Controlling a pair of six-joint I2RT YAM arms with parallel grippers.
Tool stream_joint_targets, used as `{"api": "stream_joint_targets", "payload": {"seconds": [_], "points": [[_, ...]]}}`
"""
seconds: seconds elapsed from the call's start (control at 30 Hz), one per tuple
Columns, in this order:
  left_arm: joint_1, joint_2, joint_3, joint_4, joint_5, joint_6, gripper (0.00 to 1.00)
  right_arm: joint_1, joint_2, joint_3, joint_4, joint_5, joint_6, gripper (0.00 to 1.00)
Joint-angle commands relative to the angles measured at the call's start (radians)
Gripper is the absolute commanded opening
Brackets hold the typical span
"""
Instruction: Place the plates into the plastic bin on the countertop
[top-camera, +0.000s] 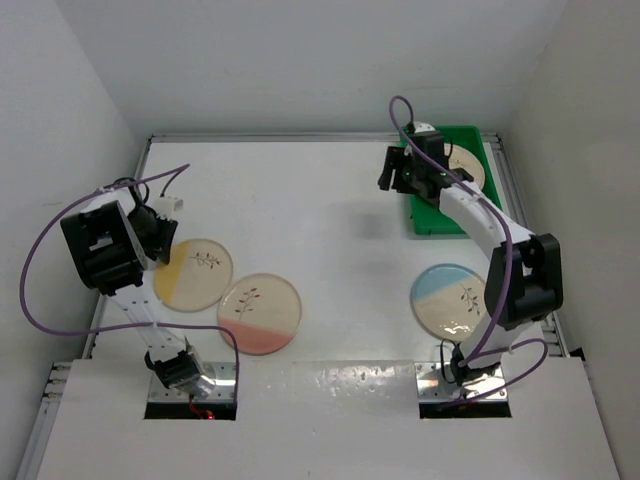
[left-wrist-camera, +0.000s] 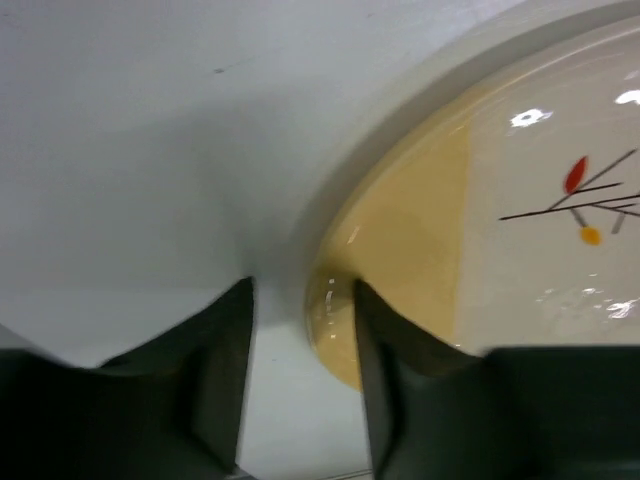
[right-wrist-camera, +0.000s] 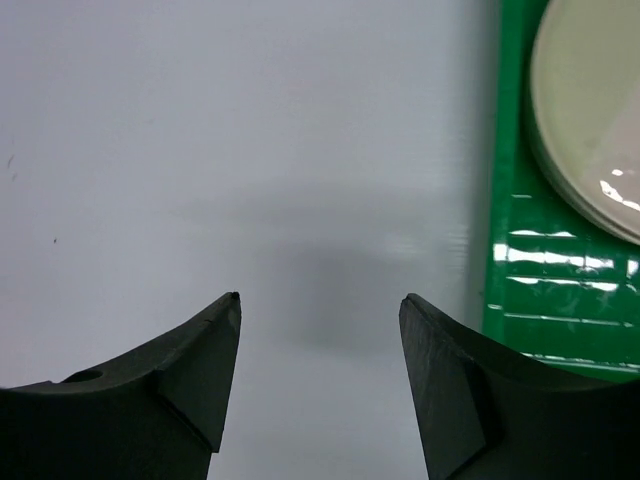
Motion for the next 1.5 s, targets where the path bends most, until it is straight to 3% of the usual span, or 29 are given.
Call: {"api": "stream_joint_targets", "payload": {"seconds": [0.0, 0.1, 0.13, 0.17, 0.33, 0.37, 0.5, 0.6, 0.8, 1.03, 1.17, 1.2, 1.3, 1.47], "points": [[0.009, 0.041, -0.044, 0.034, 0.139, 0.014, 0.42, 0.075, 0.017, 0.082, 0.000, -0.017, -0.081, 0.64], [0.009, 0.052, -0.034, -0.006, 0.230, -0.008, 0.17, 0.103, 0.040, 0.108, -0.006, -0.012, -0.098, 0.64], [0.009, 0.064, -0.023, -0.006, 0.266, -0.021, 0.04, 0.118, 0.059, 0.111, -0.006, -0.011, -0.100, 0.65], [0.009, 0.064, -0.003, -0.020, 0.280, -0.031, 0.00, 0.129, 0.063, 0.116, -0.010, -0.017, -0.092, 0.65], [-0.023, 0.038, 0.099, -0.031, 0.398, -0.083, 0.00, 0.166, 0.126, 0.145, 0.001, -0.139, -0.074, 0.65], [-0.037, 0.025, 0.113, -0.031, 0.418, -0.083, 0.00, 0.169, 0.136, 0.157, 0.001, -0.272, -0.075, 0.67], [-0.164, -0.070, 0.169, 0.041, 0.474, -0.107, 0.00, 0.207, 0.307, 0.263, -0.035, -0.526, -0.091, 0.67], [-0.250, -0.110, 0.193, 0.077, 0.474, -0.117, 0.00, 0.240, 0.401, 0.381, -0.072, -0.629, -0.086, 0.68], [-0.367, -0.123, 0.218, 0.100, 0.435, -0.117, 0.00, 0.289, 0.578, 0.435, 0.021, -0.710, 0.044, 0.70], [-0.428, -0.104, 0.176, 0.118, 0.405, -0.117, 0.00, 0.339, 0.714, 0.412, 0.356, -0.790, 0.305, 0.70], [-0.428, -0.081, 0.166, 0.146, 0.316, -0.106, 0.00, 0.367, 0.762, 0.485, 0.272, -0.779, 0.311, 0.66], [-0.416, -0.060, 0.166, 0.146, 0.263, -0.106, 0.08, 0.359, 0.756, 0.476, 0.270, -0.775, 0.313, 0.66], [-0.370, 0.007, 0.224, 0.128, 0.201, -0.115, 0.47, 0.347, 0.695, 0.405, 0.293, -0.723, 0.310, 0.65], [-0.330, 0.090, 0.245, -0.001, 0.166, -0.092, 0.53, 0.350, 0.626, 0.383, 0.228, -0.677, 0.224, 0.65]]}}
